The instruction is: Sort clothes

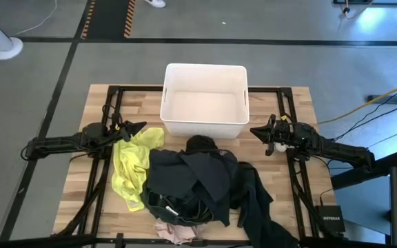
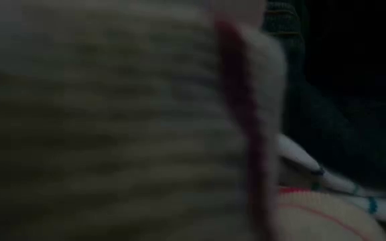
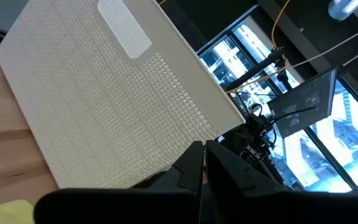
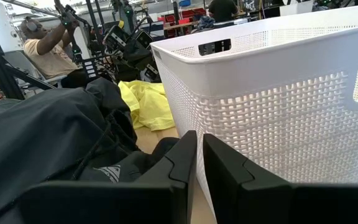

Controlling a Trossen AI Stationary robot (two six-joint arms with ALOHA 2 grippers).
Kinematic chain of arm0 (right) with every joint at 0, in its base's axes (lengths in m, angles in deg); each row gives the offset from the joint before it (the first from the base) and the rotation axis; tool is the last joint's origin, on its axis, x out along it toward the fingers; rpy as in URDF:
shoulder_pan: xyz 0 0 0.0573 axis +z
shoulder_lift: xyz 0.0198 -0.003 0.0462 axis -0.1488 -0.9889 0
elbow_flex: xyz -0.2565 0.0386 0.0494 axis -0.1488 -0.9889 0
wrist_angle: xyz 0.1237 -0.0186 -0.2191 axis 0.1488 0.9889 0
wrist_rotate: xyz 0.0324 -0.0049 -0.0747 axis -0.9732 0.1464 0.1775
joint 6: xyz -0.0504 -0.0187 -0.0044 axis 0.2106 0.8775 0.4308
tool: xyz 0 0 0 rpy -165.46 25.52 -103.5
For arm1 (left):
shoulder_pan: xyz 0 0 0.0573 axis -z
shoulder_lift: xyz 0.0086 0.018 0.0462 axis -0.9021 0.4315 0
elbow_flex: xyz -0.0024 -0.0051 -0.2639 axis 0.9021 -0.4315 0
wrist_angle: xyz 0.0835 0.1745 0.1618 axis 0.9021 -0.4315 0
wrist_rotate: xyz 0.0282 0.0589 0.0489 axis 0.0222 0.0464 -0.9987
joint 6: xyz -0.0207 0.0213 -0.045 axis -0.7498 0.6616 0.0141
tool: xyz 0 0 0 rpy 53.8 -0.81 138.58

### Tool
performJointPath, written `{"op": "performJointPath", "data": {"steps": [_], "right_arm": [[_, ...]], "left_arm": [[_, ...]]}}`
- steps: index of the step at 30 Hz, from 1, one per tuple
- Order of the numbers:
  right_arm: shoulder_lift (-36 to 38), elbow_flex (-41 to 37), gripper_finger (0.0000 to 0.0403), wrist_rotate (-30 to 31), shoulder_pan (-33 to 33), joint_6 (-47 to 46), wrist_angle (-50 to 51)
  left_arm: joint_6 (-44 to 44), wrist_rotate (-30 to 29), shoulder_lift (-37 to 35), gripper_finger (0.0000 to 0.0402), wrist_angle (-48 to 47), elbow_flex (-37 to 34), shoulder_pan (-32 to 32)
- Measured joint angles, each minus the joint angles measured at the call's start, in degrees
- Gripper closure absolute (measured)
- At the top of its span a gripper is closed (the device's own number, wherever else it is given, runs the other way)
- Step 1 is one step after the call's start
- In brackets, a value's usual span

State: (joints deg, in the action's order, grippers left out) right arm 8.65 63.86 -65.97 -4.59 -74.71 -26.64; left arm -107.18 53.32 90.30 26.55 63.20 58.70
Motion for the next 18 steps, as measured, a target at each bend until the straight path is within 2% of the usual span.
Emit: {"op": "performJointPath", "data": {"steps": [11,15,18], "right_arm": [[0.02,0.00,0.0356,0.01,0.00,0.02,0.01],[0.02,0.00,0.0356,-0.01,0.00,0.00,-0.01],[0.02,0.00,0.0356,0.01,0.00,0.02,0.01]], "left_arm": [[0.00,-0.04,0.02,0.0389,0.51,0.00,0.00],[0.00,-3.66,0.01,0.0389,1.35,0.00,-0.02],[0.00,-3.78,0.03,0.0389,1.01,0.00,-0.04]]}}
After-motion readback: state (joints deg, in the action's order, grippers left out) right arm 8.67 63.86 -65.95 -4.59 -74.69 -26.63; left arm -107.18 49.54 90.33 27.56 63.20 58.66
